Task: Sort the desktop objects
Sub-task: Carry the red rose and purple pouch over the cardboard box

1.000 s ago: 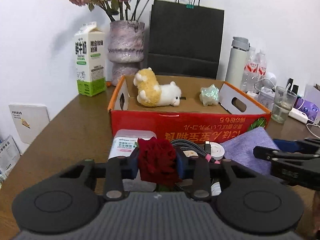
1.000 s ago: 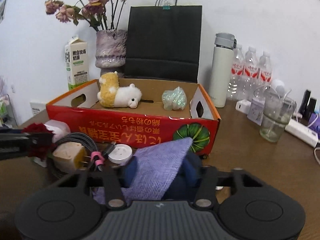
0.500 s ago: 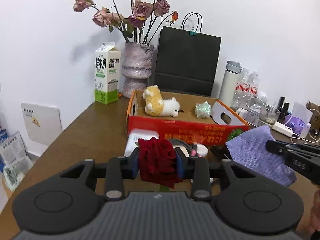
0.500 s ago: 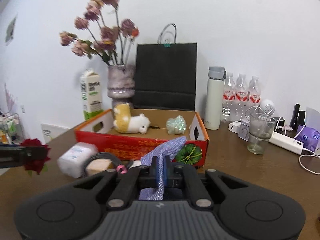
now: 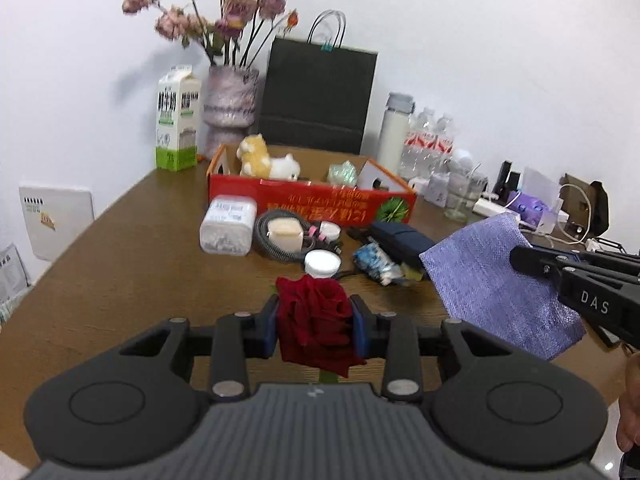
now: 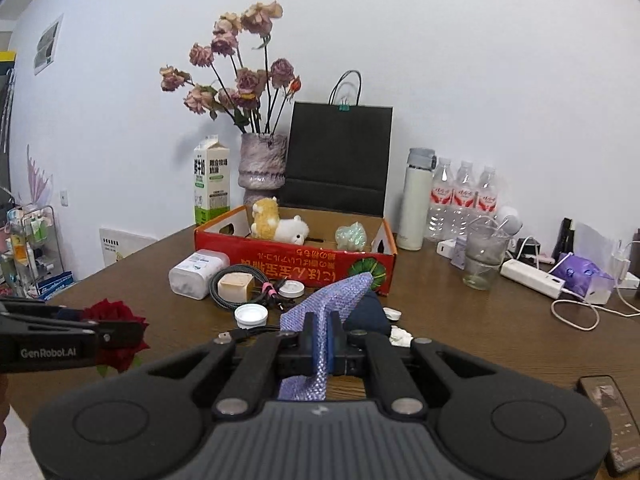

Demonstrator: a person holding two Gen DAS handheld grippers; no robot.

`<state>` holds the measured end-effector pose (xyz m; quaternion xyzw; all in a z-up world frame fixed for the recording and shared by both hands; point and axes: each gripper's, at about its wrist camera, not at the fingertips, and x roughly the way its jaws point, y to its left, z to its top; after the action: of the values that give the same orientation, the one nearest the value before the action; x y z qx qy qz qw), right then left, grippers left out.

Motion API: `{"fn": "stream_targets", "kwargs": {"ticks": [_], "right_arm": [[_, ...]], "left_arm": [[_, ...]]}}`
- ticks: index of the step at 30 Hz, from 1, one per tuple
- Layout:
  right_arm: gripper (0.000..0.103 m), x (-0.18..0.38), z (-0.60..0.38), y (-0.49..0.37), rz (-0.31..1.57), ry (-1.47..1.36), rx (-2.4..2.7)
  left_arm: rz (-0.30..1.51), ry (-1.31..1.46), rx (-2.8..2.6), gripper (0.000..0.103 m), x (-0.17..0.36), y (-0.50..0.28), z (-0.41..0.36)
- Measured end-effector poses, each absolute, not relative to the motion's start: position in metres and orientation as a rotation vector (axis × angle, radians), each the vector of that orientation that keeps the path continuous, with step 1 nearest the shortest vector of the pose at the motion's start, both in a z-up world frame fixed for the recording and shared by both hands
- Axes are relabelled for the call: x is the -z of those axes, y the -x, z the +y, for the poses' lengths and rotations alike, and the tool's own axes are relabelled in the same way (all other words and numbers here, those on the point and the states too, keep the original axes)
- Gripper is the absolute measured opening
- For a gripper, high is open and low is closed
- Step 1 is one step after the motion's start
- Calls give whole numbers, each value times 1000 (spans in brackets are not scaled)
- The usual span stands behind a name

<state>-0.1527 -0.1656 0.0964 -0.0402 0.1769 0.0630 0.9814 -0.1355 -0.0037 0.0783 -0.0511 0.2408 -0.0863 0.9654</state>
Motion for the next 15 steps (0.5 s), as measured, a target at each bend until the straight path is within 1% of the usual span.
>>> {"fn": "stream_targets", "kwargs": {"ticks": [7, 12, 15], "right_arm": [[3, -112, -169, 177, 288, 88, -130], [3, -114, -170, 178, 275, 75, -130], [4, -115, -170, 164, 275, 75, -130]], "left_arm": [[404, 82, 179, 36, -97, 162, -10], [389, 78, 183, 36, -100, 162, -11], [383, 76, 178, 36, -101, 148, -11]]}}
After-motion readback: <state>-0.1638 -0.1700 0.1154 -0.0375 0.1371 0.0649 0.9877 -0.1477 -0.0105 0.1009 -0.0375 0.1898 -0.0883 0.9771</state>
